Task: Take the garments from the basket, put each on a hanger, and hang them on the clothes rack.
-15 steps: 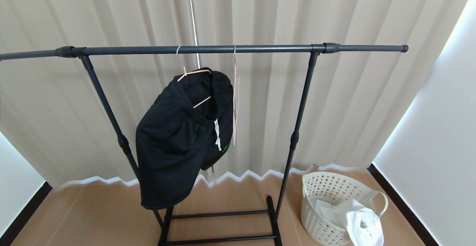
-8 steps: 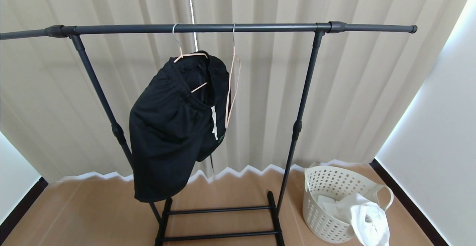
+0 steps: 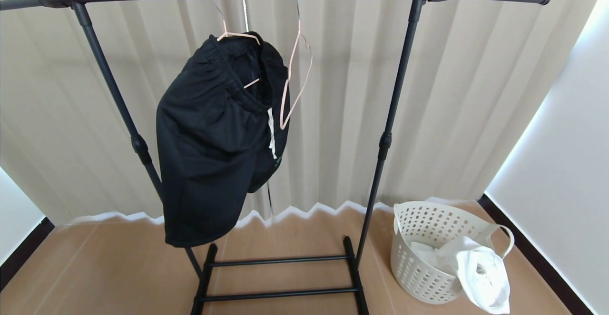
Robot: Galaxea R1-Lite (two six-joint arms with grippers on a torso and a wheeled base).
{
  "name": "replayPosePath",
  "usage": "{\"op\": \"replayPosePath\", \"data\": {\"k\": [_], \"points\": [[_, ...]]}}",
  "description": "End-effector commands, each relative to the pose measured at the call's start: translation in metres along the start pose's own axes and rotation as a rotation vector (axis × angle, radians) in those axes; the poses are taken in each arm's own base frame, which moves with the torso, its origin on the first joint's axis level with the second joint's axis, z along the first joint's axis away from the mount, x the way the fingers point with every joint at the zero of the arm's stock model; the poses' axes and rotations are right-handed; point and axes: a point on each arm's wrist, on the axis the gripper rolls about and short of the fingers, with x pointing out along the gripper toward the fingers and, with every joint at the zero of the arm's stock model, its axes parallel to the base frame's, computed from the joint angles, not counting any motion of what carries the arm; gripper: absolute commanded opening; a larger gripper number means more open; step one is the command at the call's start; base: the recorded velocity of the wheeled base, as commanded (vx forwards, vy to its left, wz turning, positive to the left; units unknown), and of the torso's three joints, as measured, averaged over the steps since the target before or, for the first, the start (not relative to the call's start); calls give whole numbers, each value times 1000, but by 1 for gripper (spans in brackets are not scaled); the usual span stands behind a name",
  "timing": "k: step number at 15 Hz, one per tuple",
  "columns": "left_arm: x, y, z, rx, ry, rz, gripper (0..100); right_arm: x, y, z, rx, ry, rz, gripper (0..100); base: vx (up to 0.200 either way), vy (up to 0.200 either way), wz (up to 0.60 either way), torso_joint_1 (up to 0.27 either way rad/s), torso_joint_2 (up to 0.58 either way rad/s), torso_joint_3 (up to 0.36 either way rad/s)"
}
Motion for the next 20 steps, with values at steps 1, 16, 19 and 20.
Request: {"op": "replayPosePath", "data": {"k": [1, 16, 19, 20], "points": [[0, 0, 0, 0, 2, 1, 100, 0, 0, 0, 0, 1, 0, 100, 0, 0, 0, -159, 500, 339], [0, 0, 0, 2, 2, 1, 100, 0, 0, 0, -3, 1, 2, 100, 0, 0, -80, -71, 359, 284], [0, 0, 0, 2, 2, -1, 100, 0, 0, 0, -2, 1, 2, 100, 0, 0, -600, 6, 12, 10], [0, 0, 0, 2, 2, -1, 100, 0, 0, 0, -2, 1, 2, 100, 0, 0, -600, 2, 7, 7]]}}
